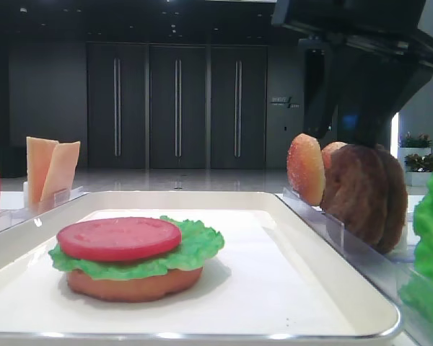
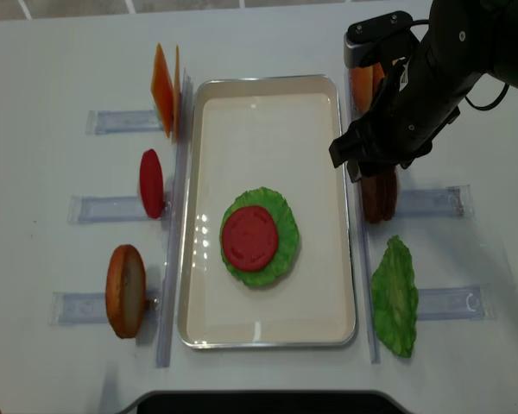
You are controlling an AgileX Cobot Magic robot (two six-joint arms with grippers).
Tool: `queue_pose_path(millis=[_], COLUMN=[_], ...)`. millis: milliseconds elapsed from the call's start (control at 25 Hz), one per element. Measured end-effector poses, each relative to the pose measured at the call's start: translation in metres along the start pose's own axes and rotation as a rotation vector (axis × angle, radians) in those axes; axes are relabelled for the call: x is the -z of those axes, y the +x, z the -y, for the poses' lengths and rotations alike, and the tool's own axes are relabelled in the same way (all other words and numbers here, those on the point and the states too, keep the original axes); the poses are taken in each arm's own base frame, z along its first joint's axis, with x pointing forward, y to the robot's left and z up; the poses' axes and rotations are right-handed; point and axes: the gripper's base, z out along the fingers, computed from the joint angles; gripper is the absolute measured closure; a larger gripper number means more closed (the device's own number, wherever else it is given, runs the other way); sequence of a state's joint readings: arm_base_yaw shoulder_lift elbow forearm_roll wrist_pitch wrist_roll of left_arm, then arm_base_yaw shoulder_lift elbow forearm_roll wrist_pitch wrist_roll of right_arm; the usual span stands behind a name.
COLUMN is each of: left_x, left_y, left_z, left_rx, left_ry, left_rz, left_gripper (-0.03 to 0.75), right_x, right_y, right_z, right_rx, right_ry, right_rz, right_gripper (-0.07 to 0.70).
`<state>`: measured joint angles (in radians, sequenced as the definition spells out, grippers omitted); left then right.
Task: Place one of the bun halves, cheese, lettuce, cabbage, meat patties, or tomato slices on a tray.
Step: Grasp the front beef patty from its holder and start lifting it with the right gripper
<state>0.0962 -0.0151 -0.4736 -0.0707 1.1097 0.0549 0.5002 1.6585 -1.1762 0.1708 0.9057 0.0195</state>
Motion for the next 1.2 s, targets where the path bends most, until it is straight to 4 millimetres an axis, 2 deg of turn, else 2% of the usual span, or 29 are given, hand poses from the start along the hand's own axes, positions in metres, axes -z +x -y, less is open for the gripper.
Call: queue_pose_path(millis=[560,1200], left_x=[0.0,0.0], left_y=[0.0,0.0], left_z=[0.0,0.0], left_rx=[0.0,0.0], left_ry=[0.0,0.0], left_rz=[0.0,0.0], left_gripper=[0.722,0.722], right_x=[-0.0011,-0.0016], right_y=[0.001,0.0012], right_z=[-0.0079,-0.0068], right_rx=[0.016,0.045], right_ry=[-0.012,0.0], right_rz=[0.001,-0.001], right_gripper=[0.239,0.236])
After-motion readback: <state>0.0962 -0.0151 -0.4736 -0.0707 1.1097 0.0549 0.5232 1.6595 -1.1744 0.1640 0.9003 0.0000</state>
